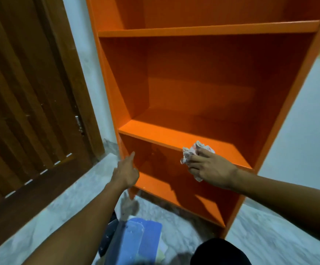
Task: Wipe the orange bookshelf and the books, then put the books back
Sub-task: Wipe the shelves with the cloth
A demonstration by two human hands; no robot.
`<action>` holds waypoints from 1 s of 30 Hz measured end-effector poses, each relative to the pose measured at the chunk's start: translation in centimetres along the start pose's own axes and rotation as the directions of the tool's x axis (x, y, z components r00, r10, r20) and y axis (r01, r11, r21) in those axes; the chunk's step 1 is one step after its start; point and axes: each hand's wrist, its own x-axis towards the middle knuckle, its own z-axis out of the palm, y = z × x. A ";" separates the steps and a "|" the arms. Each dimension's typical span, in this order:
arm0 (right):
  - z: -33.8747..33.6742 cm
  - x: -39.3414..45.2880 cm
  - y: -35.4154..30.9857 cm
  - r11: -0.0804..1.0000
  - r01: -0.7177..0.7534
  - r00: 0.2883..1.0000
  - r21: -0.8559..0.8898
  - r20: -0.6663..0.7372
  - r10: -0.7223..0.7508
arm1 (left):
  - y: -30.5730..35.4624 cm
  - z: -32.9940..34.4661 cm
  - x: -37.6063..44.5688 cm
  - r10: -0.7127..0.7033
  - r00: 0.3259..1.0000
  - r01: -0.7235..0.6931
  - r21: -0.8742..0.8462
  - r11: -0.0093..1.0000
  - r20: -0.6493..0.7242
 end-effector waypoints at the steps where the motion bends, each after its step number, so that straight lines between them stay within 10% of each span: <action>1: -0.3 -1.4 -0.3 1.000 -0.024 0.999 0.007 0.027 0.023 | 0.2 1.2 -0.7 0.009 1.000 -0.009 -0.001 1.000 0.030; 17: -1.6 -8.2 -7.3 0.869 -0.474 0.756 0.141 0.571 0.320 | 0.5 14.4 -3.3 0.135 0.928 -0.167 0.063 0.984 0.347; 26: 9.6 -5.0 -11.9 0.277 -0.918 0.395 0.284 0.726 0.564 | -4.7 17.0 2.9 0.171 0.903 -0.305 0.305 0.902 0.395; 30: 14.9 -5.3 -15.5 0.046 -0.949 0.296 0.310 0.839 0.456 | -8.4 16.9 5.6 0.317 0.844 -0.496 0.407 0.767 0.432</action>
